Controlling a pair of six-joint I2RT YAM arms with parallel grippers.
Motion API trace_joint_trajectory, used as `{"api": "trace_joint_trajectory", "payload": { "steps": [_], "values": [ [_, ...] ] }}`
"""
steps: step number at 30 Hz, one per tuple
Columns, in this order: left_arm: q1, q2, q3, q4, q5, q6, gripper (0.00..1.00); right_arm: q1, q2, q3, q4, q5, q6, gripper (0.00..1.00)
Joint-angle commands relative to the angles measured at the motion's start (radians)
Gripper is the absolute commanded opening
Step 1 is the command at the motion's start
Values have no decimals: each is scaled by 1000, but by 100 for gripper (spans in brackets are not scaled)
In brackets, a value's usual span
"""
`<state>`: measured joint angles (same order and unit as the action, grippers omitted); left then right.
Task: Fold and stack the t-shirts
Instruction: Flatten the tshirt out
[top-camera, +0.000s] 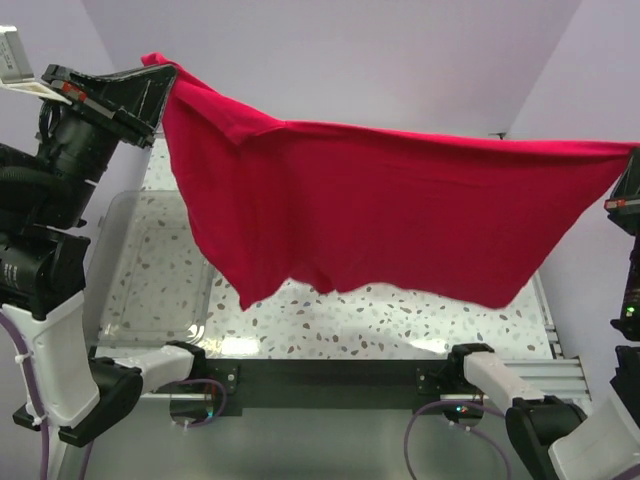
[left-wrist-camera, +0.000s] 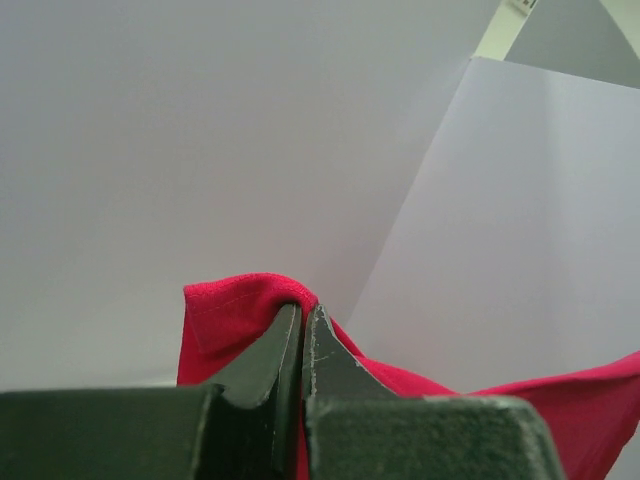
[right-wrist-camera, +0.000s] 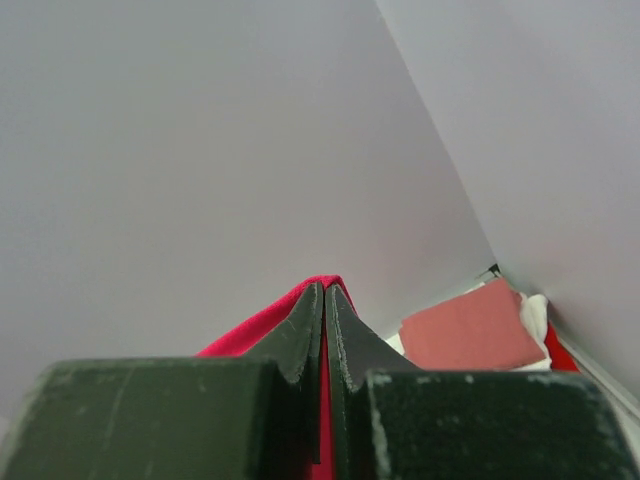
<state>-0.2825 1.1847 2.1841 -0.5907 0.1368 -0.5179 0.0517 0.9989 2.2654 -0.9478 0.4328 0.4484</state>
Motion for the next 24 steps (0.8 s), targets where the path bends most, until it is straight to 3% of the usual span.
{"api": "trace_joint_trajectory", "payload": {
  "steps": [1,6,9,14,16,19,20,21,22,24],
  "values": [
    [2,52,-9,49,59,-54,0,-4,10,-20,-57,87,15,0],
    [2,133,-102,39,132,-19,0,-3,9,-160,-42,98,18,0],
    [2,229,-119,28,171,33,0,-4,15,-332,9,81,23,0],
    [0,446,-217,92,176,158,0,-3,102,-671,229,47,16,0],
    [0,592,-204,107,153,192,0,-3,216,-734,303,35,9,0],
    [-3,847,-40,133,130,225,46,-16,451,-768,432,3,0,0],
    [-4,912,21,140,132,216,76,-24,528,-711,445,-21,-2,0],
    [-6,975,161,131,126,200,87,-32,599,-655,425,-47,-2,0],
    [-7,1074,224,121,115,178,98,-35,724,-599,397,-58,3,18],
    [-9,1118,281,126,113,133,100,-36,808,-439,307,-78,-5,49]
  ]
}}
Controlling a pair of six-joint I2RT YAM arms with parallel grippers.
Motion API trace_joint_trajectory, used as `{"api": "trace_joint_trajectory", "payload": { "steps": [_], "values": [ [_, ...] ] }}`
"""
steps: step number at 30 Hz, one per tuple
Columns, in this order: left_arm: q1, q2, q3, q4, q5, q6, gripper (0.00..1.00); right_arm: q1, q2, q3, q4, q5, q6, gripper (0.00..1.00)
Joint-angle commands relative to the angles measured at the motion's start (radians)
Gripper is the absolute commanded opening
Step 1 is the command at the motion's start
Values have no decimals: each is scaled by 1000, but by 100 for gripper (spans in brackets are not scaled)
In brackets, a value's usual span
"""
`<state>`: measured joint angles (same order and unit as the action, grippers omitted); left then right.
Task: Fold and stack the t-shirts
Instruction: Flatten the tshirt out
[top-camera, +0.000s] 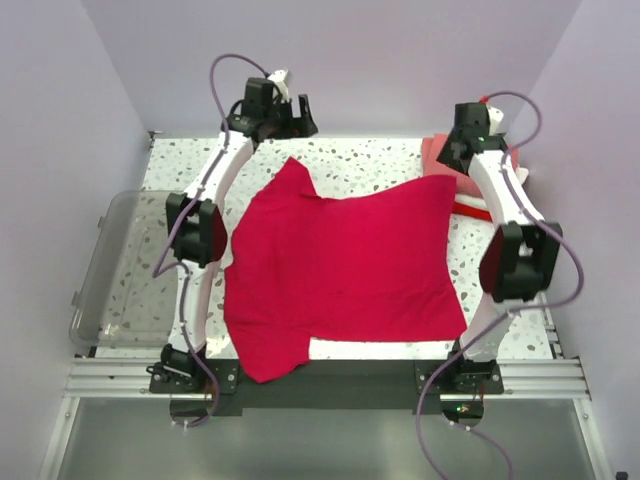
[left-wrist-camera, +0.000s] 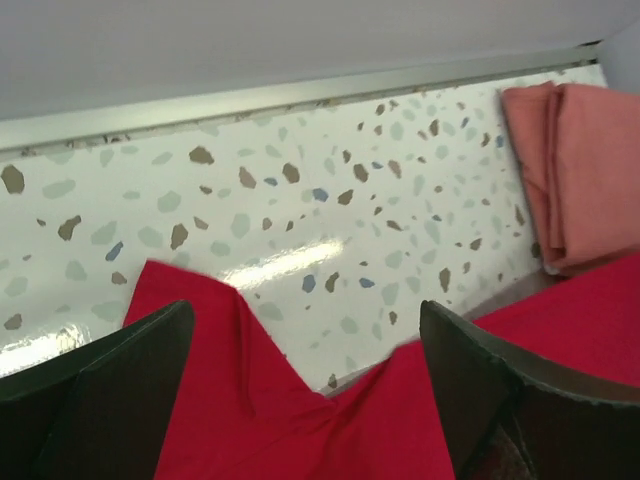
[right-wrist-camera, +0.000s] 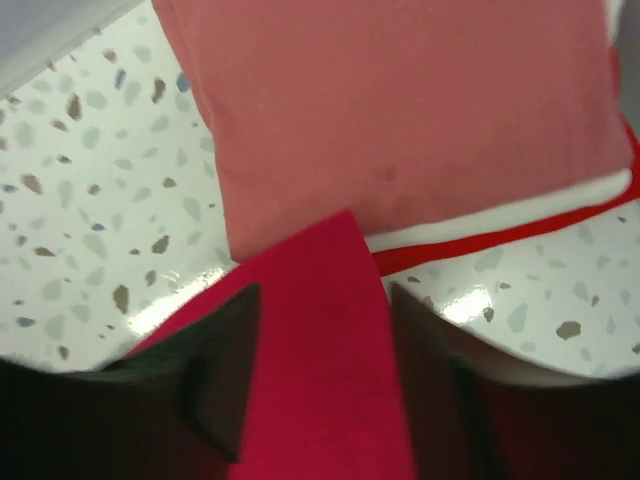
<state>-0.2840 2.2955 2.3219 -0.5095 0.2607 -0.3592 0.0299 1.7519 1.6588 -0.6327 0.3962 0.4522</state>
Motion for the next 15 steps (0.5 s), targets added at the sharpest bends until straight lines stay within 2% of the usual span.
{"api": "trace_joint_trajectory", "payload": {
  "steps": [1,2,3,4,5,9,10,15],
  "values": [
    [-14,-19,110,55,-30,-30,100,-13,90,214,-27,-62,-13,65],
    [-20,-54,52,113,-35,-21,100,-15,87,213,-36,-77,-15,72],
    [-21,-92,-99,146,-37,-14,100,-13,74,200,-32,-83,-20,78],
    [-24,-167,-164,166,-43,-8,100,-13,55,146,-12,-94,-36,92],
    [-26,-197,-218,172,-41,6,100,-13,8,113,8,-102,-40,95],
    [-41,-338,-428,120,-54,49,100,-12,-115,-59,39,-222,-72,97],
    [-55,-362,-503,118,-64,52,100,-12,-155,-126,42,-311,-78,97],
    [-87,-491,-712,150,-63,19,100,-5,-233,-315,27,-523,-52,96]
  ]
}}
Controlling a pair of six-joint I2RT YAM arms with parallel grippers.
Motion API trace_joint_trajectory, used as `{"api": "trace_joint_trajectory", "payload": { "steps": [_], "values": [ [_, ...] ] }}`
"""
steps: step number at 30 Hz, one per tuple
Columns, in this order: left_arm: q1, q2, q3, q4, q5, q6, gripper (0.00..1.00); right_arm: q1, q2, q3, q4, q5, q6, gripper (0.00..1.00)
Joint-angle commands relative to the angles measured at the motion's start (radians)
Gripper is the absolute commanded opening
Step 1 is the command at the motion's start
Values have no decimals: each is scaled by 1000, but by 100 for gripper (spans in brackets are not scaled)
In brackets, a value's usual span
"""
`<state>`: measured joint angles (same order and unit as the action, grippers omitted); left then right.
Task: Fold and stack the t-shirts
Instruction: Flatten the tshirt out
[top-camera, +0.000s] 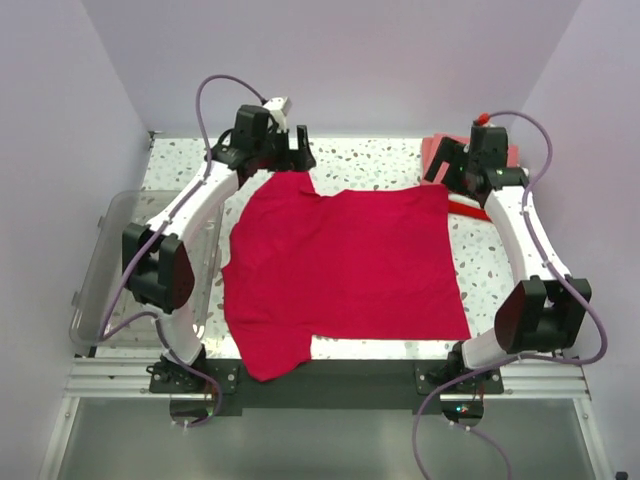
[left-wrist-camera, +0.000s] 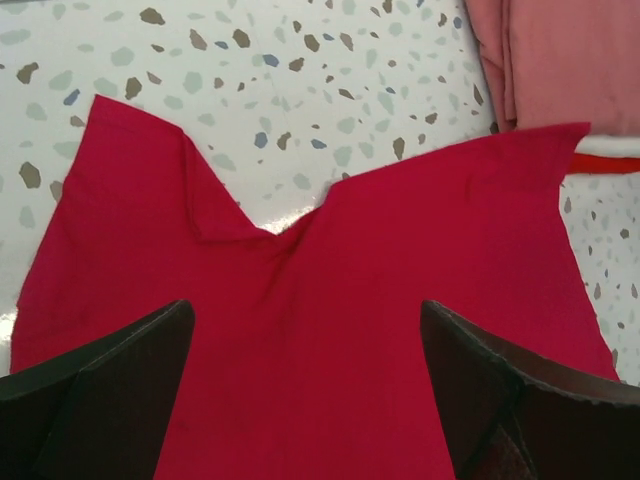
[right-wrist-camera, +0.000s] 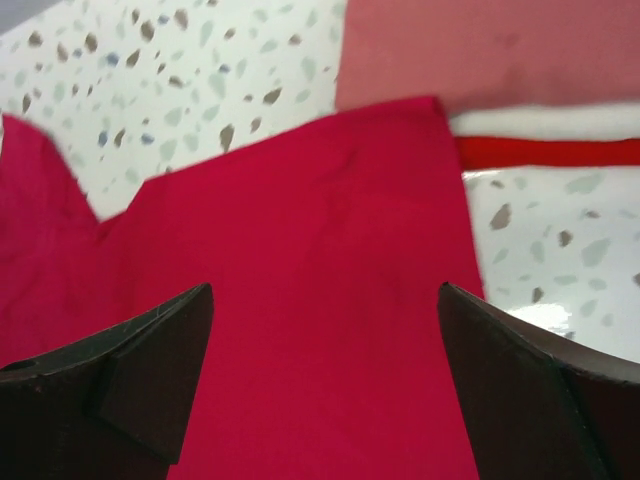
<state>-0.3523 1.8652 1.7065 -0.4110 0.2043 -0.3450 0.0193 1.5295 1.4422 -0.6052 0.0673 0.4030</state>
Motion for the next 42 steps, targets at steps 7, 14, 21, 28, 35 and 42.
{"api": "trace_joint_trajectory", "payload": {
  "steps": [7,14,21,28,35,42],
  "values": [
    [-27,-116,-312,90,-13,-83,100,16,-91,-351,51,-301,51,95],
    [-31,-113,-433,64,-66,-74,100,53,-98,-413,-16,-160,-15,95],
    [-33,-77,-508,83,-72,-84,100,122,-2,-430,-63,44,-33,93],
    [-34,-15,-515,86,-89,-86,100,142,124,-356,-113,195,-3,93],
    [-34,77,-470,78,-112,-83,100,142,239,-336,-82,193,10,94],
    [-50,164,-395,81,-92,-77,100,111,305,-351,-65,190,52,95]
  ]
}}
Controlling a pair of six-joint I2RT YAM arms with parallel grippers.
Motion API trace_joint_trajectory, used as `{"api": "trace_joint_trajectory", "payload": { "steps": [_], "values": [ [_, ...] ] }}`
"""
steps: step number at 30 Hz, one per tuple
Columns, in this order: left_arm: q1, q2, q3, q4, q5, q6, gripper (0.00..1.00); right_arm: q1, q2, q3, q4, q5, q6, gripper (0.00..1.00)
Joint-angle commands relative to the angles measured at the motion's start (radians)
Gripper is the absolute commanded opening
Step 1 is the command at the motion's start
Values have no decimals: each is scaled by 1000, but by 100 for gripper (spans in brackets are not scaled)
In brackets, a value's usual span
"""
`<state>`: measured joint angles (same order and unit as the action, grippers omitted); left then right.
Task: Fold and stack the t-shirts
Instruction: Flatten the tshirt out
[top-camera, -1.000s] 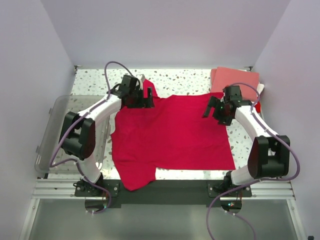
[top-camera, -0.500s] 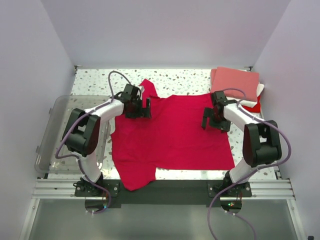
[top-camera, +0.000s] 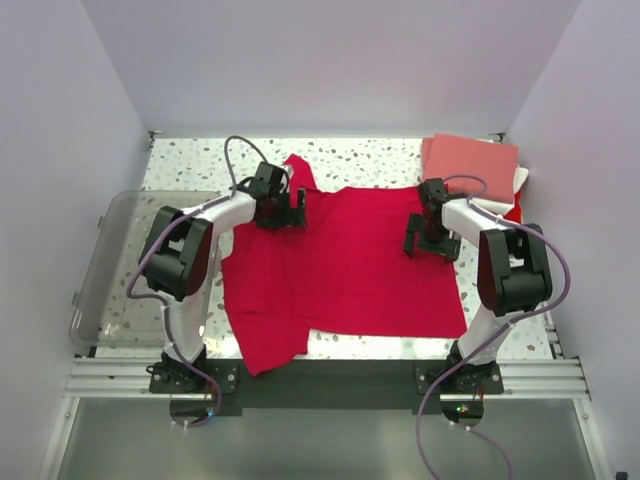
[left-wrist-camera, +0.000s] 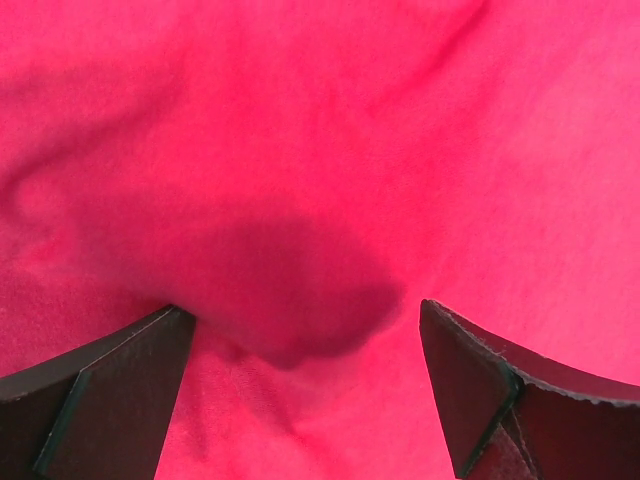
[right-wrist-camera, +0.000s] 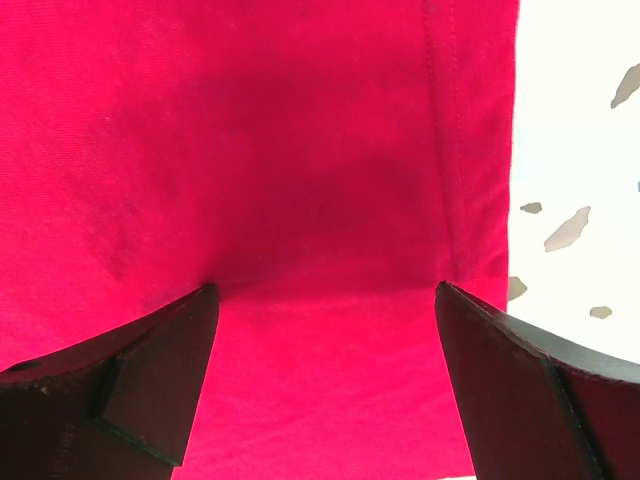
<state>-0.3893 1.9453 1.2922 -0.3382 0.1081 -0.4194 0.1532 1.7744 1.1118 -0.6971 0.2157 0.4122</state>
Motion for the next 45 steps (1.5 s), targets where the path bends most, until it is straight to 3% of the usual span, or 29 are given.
{"api": "trace_joint_trajectory", "payload": {
  "steps": [1,16,23,32,35,38,45],
  "values": [
    [-17,93,50,5,1,5,100,-29,62,-23,27,42,42,95],
    [-26,314,424,-139,-91,-32,100,-139,158,138,-21,70,14,96],
    [-26,429,630,-193,-67,-32,100,-182,244,256,-54,71,-4,96],
    [-29,399,909,-317,-88,-2,100,-193,252,422,-130,8,-18,96],
    [-29,304,875,-343,-129,1,100,-193,214,439,-131,-56,-19,96],
    [-29,175,750,-369,-197,-19,100,-193,146,422,-116,-122,-23,96],
    [-71,-181,180,-343,-355,-119,100,-192,-27,277,-84,-214,-26,96]
  ]
}}
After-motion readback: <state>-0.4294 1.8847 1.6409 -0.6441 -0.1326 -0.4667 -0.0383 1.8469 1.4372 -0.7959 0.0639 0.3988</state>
